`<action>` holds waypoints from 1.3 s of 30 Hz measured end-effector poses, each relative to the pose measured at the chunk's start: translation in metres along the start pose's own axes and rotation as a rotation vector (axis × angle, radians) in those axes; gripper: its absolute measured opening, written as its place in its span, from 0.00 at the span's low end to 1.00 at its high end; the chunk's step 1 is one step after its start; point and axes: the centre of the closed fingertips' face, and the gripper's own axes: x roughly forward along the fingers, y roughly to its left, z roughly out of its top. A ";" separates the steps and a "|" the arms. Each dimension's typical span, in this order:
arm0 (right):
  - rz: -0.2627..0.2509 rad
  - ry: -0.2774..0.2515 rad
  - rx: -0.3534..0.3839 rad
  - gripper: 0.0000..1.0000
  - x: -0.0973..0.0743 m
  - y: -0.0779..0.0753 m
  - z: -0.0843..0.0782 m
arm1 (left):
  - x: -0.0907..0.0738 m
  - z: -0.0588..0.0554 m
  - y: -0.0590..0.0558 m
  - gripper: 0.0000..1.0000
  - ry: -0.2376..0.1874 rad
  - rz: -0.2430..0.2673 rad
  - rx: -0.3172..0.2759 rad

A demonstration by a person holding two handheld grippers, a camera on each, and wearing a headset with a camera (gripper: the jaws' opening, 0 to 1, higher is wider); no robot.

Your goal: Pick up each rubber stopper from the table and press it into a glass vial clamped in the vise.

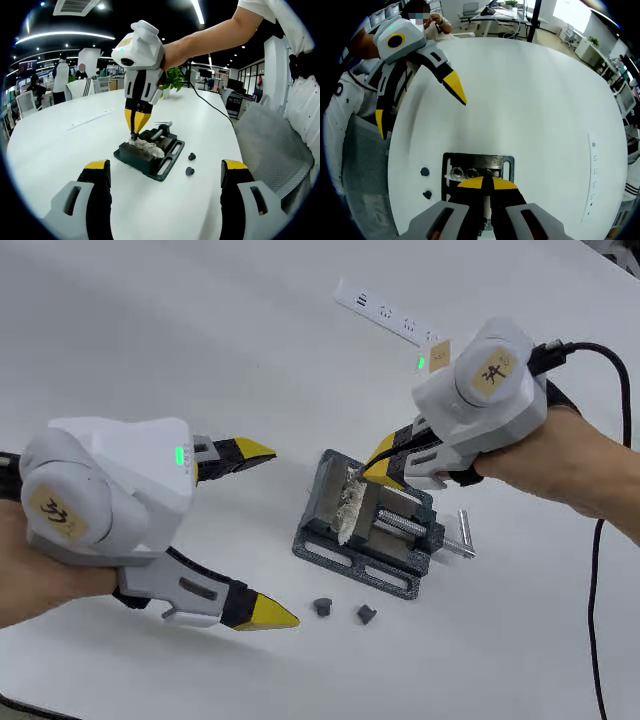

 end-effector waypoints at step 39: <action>0.002 0.052 -0.056 0.00 0.005 0.000 0.001 | 0.008 0.006 0.004 0.88 -0.030 -0.002 -0.004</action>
